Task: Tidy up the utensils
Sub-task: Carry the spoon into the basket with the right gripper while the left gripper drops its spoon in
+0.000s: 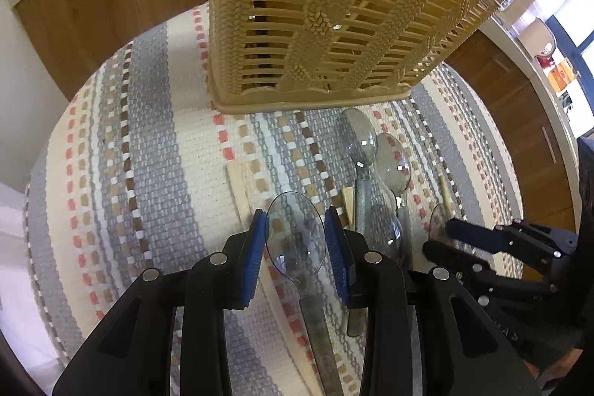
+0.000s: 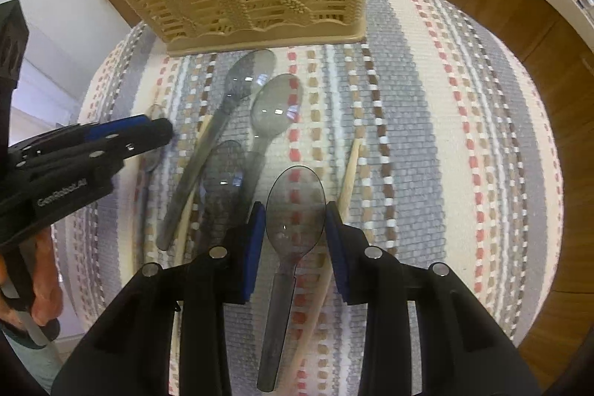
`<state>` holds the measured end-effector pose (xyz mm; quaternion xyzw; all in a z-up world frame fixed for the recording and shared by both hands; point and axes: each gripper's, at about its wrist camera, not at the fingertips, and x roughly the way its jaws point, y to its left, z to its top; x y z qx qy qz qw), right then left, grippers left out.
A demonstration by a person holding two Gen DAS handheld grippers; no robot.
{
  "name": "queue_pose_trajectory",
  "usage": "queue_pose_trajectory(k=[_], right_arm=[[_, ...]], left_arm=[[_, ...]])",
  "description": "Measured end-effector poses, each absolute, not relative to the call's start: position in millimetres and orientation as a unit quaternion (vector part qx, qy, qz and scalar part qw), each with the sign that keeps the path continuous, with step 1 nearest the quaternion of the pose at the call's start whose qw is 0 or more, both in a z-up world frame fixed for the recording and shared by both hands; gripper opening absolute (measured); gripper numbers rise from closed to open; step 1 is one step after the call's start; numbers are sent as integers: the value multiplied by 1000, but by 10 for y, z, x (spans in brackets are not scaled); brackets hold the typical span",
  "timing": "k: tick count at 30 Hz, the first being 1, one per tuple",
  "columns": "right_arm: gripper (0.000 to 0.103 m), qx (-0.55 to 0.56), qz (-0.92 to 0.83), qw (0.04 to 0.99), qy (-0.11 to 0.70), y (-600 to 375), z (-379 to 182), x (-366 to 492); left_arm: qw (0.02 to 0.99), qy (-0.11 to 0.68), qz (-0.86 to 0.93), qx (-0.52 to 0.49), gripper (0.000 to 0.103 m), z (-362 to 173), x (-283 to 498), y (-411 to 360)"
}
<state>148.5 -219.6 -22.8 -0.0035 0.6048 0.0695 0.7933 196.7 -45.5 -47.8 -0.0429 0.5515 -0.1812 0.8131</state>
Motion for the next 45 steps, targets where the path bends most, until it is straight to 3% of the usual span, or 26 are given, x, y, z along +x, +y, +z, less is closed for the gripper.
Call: queue_pose_trajectory(k=[8,16,32,45], right_arm=[[30,-56,62,792,605,-2002,-288,1500],[29,-10,91,808,582,-2204,-158,1407],[29,-3,124,938,325,-2296,1191,931],[29,42,40,988,143,-2512,1991,1701]], left_arm=[[822,546,-160,-1,32,-483,1900,-622],[837,515,-184,-33,29,-365,1780,-484],[943,238,-225,-62,29,1140,1155,-204],[978,99,-165,-85,29,1794,1842,-246]])
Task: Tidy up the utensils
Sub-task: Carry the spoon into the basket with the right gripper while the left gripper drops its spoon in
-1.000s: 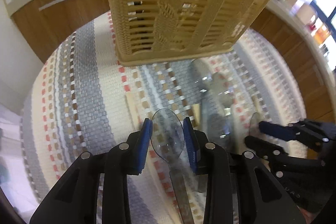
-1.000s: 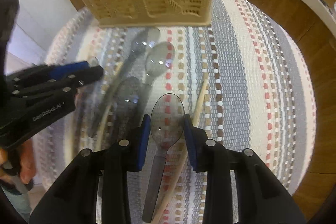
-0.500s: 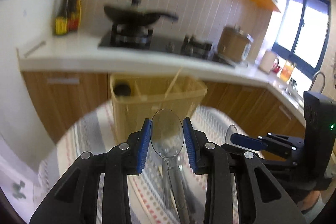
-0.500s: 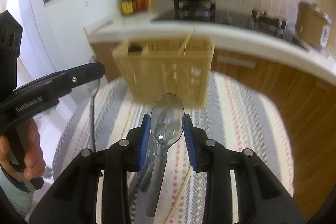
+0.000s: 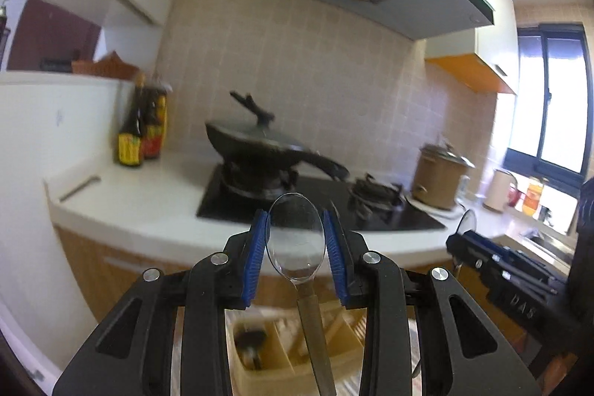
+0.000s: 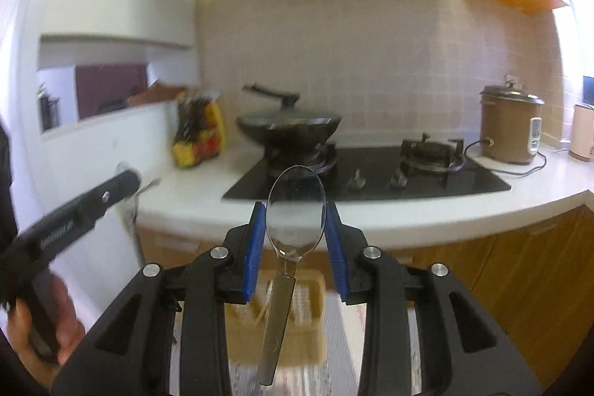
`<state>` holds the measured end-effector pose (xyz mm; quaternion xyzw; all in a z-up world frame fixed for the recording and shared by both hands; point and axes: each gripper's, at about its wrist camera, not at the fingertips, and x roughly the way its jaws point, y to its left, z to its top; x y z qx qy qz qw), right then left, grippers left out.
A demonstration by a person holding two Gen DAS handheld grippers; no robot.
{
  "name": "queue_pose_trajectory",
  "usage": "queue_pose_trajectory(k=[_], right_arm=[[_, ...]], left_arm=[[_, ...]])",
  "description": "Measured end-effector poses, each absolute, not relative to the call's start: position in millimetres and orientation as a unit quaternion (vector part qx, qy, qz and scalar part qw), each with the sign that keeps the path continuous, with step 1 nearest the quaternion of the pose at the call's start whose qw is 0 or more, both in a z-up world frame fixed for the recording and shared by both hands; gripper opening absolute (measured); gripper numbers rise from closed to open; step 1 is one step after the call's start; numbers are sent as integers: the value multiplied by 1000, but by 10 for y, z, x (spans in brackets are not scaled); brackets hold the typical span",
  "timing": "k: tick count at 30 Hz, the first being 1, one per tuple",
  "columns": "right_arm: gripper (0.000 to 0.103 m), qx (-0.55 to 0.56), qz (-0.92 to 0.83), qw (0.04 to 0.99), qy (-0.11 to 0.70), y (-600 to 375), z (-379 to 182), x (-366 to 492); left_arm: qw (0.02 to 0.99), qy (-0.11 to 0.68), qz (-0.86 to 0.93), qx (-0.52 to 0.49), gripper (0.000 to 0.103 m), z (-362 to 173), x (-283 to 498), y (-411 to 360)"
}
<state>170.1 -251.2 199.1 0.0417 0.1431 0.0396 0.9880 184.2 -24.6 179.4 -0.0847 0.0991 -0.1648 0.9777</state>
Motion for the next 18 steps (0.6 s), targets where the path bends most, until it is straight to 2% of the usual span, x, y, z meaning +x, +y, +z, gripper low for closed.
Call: queue_pose_trajectory(k=[8,18], right_arm=[[29,27,3,994,106,-2503,1852,2249],[29,0,-10,994,107,-2433,1342,2346]], left_arm=[[983,88,-139,-86,29,1563,2348,-392],[985,81,-133,-75,30,1174,2394,-471]])
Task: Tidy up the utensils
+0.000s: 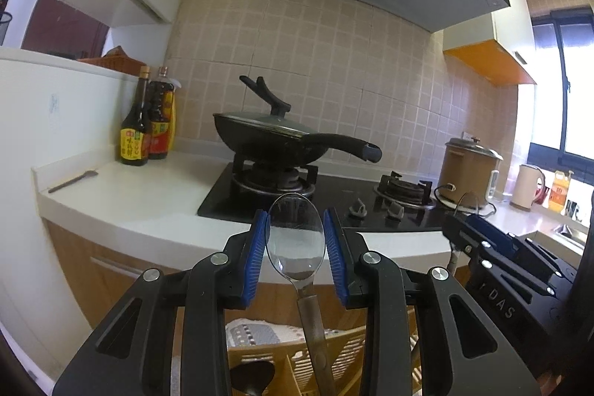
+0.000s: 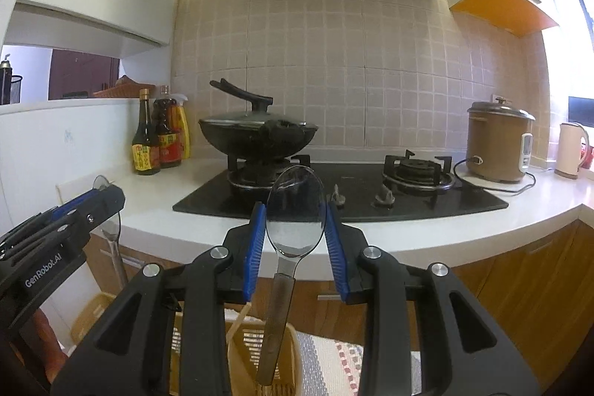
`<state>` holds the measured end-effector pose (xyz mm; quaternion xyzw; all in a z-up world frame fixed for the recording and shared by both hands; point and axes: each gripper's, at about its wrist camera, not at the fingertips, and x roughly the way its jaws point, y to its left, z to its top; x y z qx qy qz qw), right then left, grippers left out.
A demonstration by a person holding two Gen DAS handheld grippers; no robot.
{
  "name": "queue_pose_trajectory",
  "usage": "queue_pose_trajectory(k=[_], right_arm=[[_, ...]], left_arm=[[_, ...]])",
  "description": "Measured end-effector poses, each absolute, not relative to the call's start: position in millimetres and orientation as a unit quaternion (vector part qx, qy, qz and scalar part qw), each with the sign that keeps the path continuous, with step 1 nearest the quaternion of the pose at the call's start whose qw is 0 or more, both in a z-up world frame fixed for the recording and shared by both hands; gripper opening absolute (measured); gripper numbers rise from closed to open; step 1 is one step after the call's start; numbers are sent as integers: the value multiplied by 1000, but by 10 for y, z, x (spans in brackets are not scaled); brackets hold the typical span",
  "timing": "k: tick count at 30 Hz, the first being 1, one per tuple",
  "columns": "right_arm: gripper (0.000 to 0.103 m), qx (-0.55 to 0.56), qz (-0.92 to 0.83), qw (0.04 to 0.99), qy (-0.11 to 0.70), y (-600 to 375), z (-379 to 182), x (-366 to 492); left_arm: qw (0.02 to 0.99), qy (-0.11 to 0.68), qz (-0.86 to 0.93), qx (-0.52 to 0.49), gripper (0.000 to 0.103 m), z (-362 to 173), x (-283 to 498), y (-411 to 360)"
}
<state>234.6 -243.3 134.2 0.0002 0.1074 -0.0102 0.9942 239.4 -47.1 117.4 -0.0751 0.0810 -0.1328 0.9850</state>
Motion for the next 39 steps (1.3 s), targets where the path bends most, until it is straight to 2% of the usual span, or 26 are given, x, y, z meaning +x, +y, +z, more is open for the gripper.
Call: queue_pose_trajectory(k=[5,6,7,9,10,19,24,30,39], right_arm=[[30,3,-9,994,112,-2456,1274,2253],[30,4,-2,993,115,-2464,1288,2225],[31,6,2,993,118,-2469,1309,2194],[49,11,11,992,124,-2486,1352,2142],[53,17,13,992,124,-2504,1377,2098],[53,34,16,992,123,-2587,1668,1577],[53,31,23,986,161,-2600,1704,1295],[53,30,39,957,286,-2585,1307,1154],[53,42,46,912,406,-2552,589,1172]], left_arm=[[983,73,-155,-67,31,1112,2324,-490],[983,75,-153,-69,33,1116,2296,-468],[983,76,-154,-71,42,1125,2281,-454],[980,84,-161,-77,43,1174,2223,-393],[980,87,-162,-79,44,1195,2198,-371],[975,99,-176,-88,44,1474,1730,-130],[970,124,-187,-97,44,1509,1467,6],[942,237,-225,-78,46,1165,1309,184],[883,405,-205,-119,46,250,1475,384]])
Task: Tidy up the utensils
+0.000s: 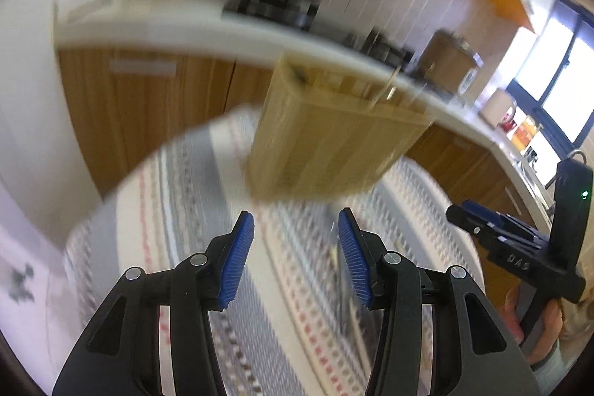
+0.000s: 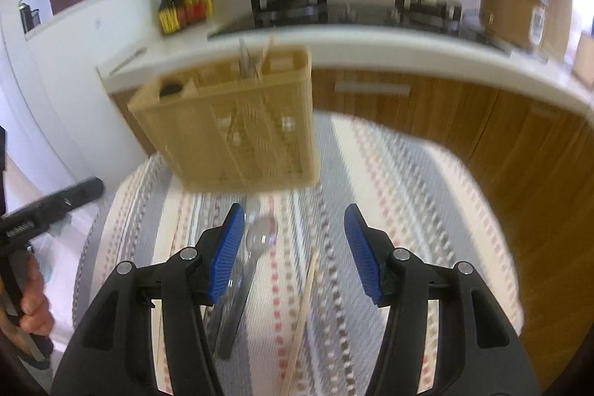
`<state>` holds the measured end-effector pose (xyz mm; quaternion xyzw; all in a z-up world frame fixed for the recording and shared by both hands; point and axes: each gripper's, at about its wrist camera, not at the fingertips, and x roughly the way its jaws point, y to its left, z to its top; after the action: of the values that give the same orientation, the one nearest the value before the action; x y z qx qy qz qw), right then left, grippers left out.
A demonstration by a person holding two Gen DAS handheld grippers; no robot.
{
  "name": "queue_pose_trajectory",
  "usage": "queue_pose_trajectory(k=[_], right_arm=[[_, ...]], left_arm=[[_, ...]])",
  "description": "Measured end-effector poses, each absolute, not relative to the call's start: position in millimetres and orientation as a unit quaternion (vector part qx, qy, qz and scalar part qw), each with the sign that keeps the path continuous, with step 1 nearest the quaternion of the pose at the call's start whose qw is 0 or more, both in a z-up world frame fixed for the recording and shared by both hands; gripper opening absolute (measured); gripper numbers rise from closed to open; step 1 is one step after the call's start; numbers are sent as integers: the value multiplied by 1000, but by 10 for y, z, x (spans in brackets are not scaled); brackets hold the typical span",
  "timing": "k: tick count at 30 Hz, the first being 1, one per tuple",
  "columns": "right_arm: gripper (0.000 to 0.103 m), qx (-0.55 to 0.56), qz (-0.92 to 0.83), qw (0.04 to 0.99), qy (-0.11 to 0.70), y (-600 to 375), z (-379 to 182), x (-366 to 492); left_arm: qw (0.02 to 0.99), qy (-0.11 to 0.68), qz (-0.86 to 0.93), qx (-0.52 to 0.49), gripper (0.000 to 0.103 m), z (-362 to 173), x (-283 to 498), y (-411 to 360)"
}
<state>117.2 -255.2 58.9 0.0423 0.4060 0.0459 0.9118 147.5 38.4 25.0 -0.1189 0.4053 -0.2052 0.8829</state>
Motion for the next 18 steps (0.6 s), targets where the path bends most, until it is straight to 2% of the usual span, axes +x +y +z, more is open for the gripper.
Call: queue_pose_trajectory(k=[3,6,14,18], right_arm=[[52,67,61,888,450,-2569,418,1253],[46,84,66,871,480,-2565,305,1340],[41,136,81,829,536,-2640,73,1582],[40,149,96,815,551,-2536,44,1706]], left_arm=[[860,445,-211,-131,46,11,1588,357],[844,477,-210,-129,46,-189,1689,282],[841,504,-181,-80,44,-385,1845,25],[844,508,-167,-54,34,-456,1905,-102]])
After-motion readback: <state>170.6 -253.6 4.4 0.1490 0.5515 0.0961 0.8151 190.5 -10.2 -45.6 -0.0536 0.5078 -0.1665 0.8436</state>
